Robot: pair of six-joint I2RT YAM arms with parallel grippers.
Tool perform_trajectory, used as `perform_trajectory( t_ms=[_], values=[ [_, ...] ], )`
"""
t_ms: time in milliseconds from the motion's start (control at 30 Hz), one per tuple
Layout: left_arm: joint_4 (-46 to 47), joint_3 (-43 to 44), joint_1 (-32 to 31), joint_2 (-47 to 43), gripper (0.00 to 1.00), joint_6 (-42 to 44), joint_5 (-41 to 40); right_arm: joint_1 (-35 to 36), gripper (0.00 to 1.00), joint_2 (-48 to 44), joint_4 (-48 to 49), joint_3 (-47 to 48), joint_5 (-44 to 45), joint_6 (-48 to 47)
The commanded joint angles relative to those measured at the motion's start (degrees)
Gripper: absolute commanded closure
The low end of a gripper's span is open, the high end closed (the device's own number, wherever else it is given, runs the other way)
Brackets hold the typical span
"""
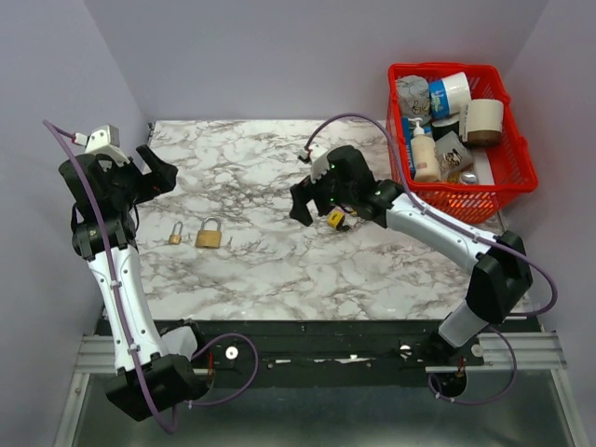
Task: Lock with the key
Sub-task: Pick up the lock from the center of the board.
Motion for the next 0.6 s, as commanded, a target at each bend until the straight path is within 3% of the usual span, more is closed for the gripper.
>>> perform_trajectory(
  t_ms=[0,233,433,567],
  values=[
    [3.92,0.02,0.47,2.22,0.01,1.36,8.67,-7.72,0.00,2.19,-14.81,0.54,-5.05,-12.73],
    [6.55,-2.44,0.38,1.79,0.01,-0.84,12.46,-16.77,0.01,8.87,-20.11,2.48,-0.60,-15.56],
    [6.81,-3.50,0.21,1.70,0.01,-2.42,11.49,-18.02,0.02,13.61,-17.83,4.67,16.63,-0.81],
    [7.25,-4.73,0.29,1.52,0.01,-4.00,11.93,-18.02,0.08,15.37,-17.65,6.52,20.51,9.90]
  ],
)
